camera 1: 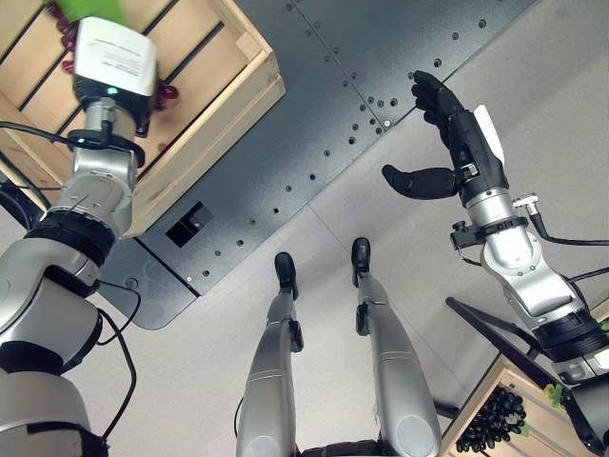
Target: Pick up the fruits from the basket on one side to the basket on the other side
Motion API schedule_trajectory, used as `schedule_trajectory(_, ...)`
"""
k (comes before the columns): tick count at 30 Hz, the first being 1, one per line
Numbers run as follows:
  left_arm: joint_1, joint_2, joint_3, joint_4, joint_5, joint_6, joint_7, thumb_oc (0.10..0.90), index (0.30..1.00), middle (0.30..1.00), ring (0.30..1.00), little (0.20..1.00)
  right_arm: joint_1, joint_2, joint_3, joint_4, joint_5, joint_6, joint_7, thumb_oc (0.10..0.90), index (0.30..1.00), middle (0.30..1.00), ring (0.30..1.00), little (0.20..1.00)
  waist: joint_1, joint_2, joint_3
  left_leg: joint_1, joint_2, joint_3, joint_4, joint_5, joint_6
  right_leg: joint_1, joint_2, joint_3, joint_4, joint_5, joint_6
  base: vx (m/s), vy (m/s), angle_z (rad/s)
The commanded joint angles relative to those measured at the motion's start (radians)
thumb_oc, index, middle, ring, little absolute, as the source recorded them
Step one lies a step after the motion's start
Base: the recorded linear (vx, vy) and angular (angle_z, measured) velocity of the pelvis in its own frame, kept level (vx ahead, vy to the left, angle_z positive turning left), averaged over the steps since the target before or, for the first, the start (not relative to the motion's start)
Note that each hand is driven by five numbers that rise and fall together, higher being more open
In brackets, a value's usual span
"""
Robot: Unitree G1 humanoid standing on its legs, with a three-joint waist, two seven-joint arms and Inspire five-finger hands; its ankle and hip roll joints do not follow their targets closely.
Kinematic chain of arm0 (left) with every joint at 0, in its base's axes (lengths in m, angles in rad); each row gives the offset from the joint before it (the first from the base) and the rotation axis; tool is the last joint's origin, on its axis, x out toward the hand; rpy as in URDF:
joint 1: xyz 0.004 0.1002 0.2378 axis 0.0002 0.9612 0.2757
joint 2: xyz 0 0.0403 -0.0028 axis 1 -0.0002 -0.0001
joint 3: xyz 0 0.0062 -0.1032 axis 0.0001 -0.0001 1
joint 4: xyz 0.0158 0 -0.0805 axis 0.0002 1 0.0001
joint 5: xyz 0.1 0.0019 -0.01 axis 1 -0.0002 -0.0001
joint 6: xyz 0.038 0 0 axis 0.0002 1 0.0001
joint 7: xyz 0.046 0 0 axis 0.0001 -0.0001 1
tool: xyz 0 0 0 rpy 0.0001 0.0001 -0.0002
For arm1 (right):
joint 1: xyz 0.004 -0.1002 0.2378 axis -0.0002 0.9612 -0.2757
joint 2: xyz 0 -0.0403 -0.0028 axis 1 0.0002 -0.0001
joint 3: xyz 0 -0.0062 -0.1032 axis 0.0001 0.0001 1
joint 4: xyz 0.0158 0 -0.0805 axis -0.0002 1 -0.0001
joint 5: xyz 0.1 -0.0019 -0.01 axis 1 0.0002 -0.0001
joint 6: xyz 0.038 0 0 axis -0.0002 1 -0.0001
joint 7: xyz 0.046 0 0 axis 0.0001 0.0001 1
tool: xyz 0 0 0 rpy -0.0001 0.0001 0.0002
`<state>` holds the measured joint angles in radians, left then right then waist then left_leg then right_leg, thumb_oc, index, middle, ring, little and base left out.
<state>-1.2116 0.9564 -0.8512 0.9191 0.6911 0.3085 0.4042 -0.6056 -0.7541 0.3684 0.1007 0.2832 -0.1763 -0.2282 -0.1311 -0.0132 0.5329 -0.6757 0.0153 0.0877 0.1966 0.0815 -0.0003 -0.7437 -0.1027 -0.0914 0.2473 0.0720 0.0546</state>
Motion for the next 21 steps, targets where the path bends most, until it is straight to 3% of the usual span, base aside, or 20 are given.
schedule_trajectory(1,-0.050,0.064,0.125,0.007,-0.019,0.058,0.140,0.400,0.300,0.300,0.300,0.300,-0.037,-0.034,-0.117,-0.172,-0.011,-0.135,-0.026,0.800,0.900,0.900,0.900,0.900,0.021,-0.031,-0.013,0.032,-0.026,0.056,0.113,-0.116,0.010,0.089,-0.001,-0.008,-0.002,-0.036,0.023,0.00,0.000,0.00)
schedule_trajectory(10,-0.032,0.050,0.167,-0.017,-0.028,-0.068,0.222,0.400,0.300,0.300,0.300,0.300,-0.044,-0.034,-0.140,-0.213,-0.024,-0.134,-0.018,0.800,0.900,0.900,0.900,0.900,0.020,-0.025,-0.013,0.052,-0.027,0.057,0.130,-0.132,0.015,0.102,-0.002,-0.004,0.022,-0.050,0.022,-0.03,0.002,0.04)
schedule_trajectory(13,-0.026,0.043,0.175,-0.044,-0.040,-0.139,0.272,0.400,0.300,0.300,0.300,0.300,-0.045,-0.030,-0.135,-0.208,-0.019,-0.124,-0.014,0.800,0.900,0.900,0.900,0.900,0.020,-0.022,-0.013,0.070,-0.027,0.058,0.125,-0.135,0.018,0.113,-0.001,-0.002,0.025,-0.053,0.022,0.00,0.000,0.00)
schedule_trajectory(16,-0.012,0.019,0.210,-0.090,-0.166,-0.236,0.321,0.400,0.300,0.300,0.300,0.300,-0.040,-0.019,-0.127,-0.195,-0.019,-0.130,-0.016,0.800,0.900,0.900,0.900,0.900,0.025,-0.018,-0.013,0.097,-0.029,0.058,0.120,-0.140,0.022,0.133,-0.001,-0.001,0.030,-0.061,0.021,0.00,0.000,0.00)
schedule_trajectory(21,0.033,-0.031,0.283,-0.139,-0.216,-0.346,0.329,0.400,0.300,0.300,0.300,0.300,-0.027,0.019,-0.130,-0.187,-0.038,-0.138,-0.009,0.800,0.900,0.900,0.900,0.900,0.029,-0.022,-0.013,0.136,-0.031,0.054,0.119,-0.148,0.025,0.168,-0.001,0.001,0.034,-0.069,0.021,0.00,-0.046,0.00)
